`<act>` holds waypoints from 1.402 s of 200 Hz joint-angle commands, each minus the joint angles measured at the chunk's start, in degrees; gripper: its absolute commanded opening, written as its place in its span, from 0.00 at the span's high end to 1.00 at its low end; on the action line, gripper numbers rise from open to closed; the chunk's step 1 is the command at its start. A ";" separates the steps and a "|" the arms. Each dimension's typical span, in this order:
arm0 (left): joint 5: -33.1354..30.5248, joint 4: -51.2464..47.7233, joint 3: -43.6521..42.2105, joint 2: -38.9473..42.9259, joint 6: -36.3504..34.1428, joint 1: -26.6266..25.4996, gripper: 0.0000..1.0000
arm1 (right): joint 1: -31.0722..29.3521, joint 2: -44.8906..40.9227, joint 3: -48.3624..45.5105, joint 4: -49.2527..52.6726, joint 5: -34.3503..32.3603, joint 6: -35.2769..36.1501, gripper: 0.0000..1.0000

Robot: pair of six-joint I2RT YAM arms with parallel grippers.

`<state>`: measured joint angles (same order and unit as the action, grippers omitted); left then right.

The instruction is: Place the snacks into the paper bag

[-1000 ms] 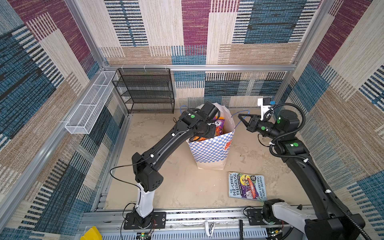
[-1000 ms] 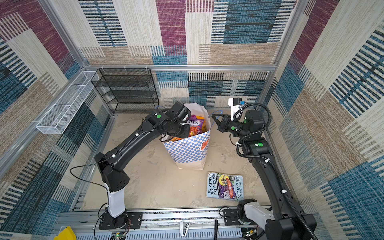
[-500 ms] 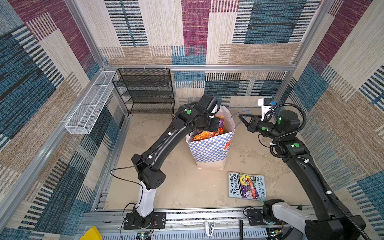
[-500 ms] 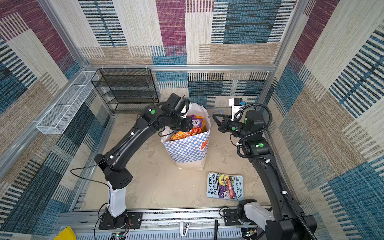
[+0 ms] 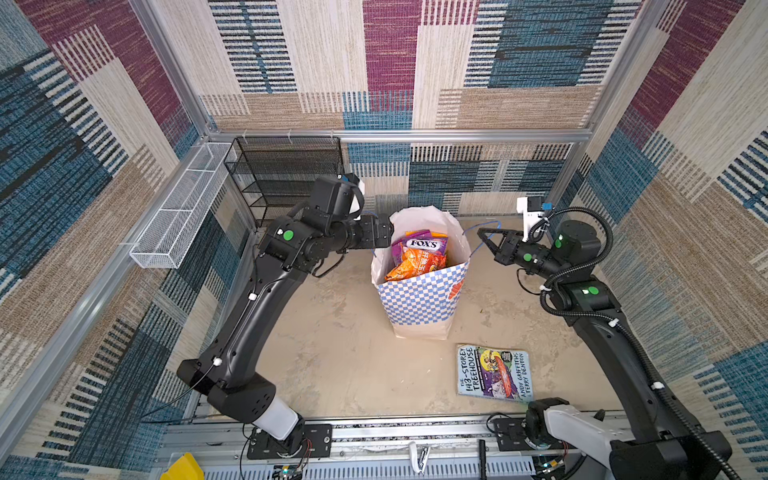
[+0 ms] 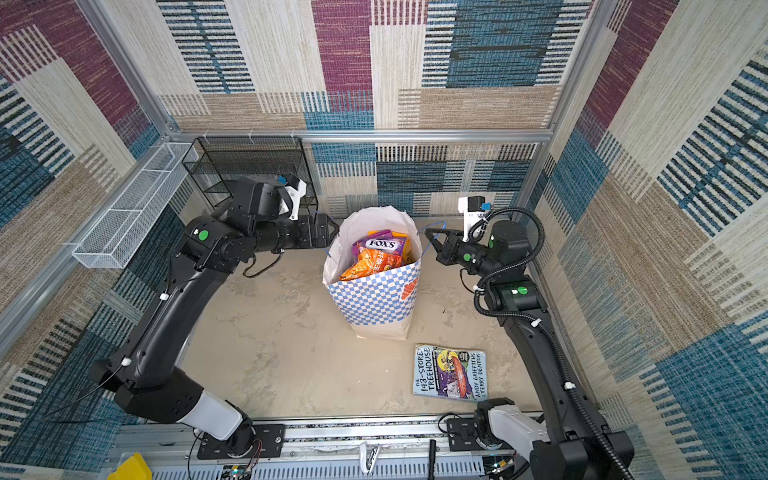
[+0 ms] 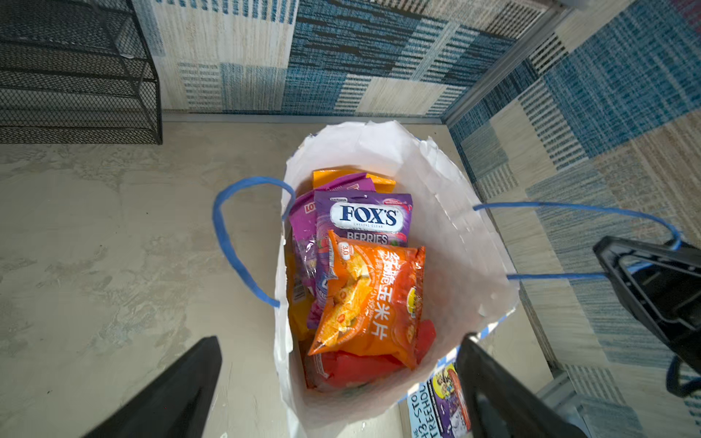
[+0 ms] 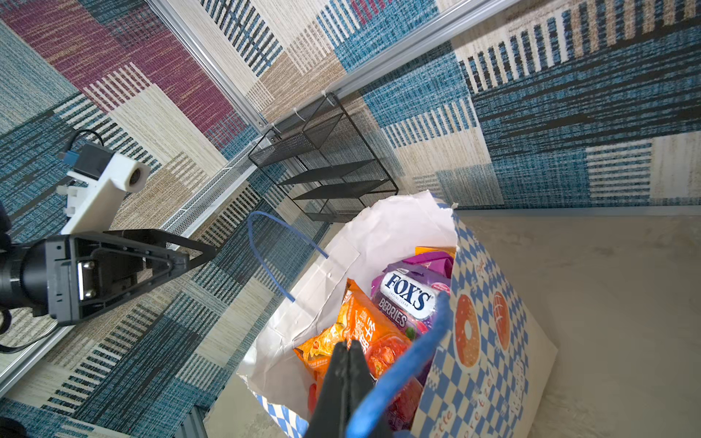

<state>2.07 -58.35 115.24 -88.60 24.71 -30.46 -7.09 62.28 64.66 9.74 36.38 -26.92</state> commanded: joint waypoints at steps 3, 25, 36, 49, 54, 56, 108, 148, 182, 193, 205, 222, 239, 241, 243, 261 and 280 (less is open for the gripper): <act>5.16 6.52 -3.41 1.21 0.97 3.79 0.01 | 0.07 -0.67 0.66 -8.07 0.07 -0.11 1.00; 6.63 6.84 -4.39 0.19 0.94 6.94 0.01 | 0.07 -0.44 0.56 -8.11 0.17 -0.07 1.00; 7.29 6.42 -4.03 -1.06 1.41 8.39 0.03 | 0.06 -0.27 0.58 -8.29 0.18 -0.15 1.00; 8.21 6.22 -3.59 -2.82 2.36 10.15 0.09 | 0.06 -0.15 0.40 -8.38 0.27 -0.24 1.00; 9.01 6.27 -3.34 -3.64 2.60 10.62 0.12 | 0.07 -0.14 0.39 -8.40 0.27 -0.24 1.00; 9.34 6.33 -3.22 -4.01 2.81 10.74 0.14 | 0.06 -0.10 0.34 -8.37 0.20 -0.24 1.00; 13.81 5.62 2.02 -10.62 3.57 11.42 0.76 | 0.11 -0.14 0.38 -8.12 -0.31 0.02 1.00; 16.38 5.60 4.39 -10.40 4.89 8.87 1.00 | 0.09 -0.43 0.28 -8.07 -0.50 -0.94 1.00; 18.59 6.42 9.35 -8.62 5.48 7.04 1.00 | -0.32 0.29 3.19 -8.42 1.55 -2.82 1.00; 14.07 6.44 10.25 -7.53 4.67 6.40 1.00 | -0.84 2.11 5.54 -8.25 1.83 -3.82 1.00; 12.33 7.17 10.38 -7.05 4.98 6.20 1.00 | -1.71 4.55 8.30 -8.34 2.02 -4.94 1.00; 14.39 8.92 10.86 -6.81 6.00 6.25 1.00 | -4.59 8.30 13.13 -7.54 1.74 -5.16 1.00; 15.51 9.24 12.00 -6.59 6.53 6.28 1.00 | -8.06 11.54 19.05 -5.04 -0.09 -3.20 1.00; 15.58 9.42 11.73 -6.31 6.66 6.29 1.00 | -8.34 11.87 19.48 -4.94 -0.28 -3.07 1.00; 15.59 9.75 11.29 -6.12 6.82 6.22 1.00 | -8.56 12.18 19.87 -4.87 -0.33 -2.88 1.00; 16.20 12.98 5.94 -4.17 7.74 6.61 1.00 | -9.14 14.43 21.11 -4.30 -0.08 -2.71 1.00; 16.48 12.03 4.12 -3.20 7.09 8.49 1.00 | -9.58 16.20 19.50 -5.82 0.74 -3.40 1.00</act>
<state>17.26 -55.90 120.99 -93.27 30.74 -23.70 -16.16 76.93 84.36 13.28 36.60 -29.85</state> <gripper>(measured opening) 0.064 0.051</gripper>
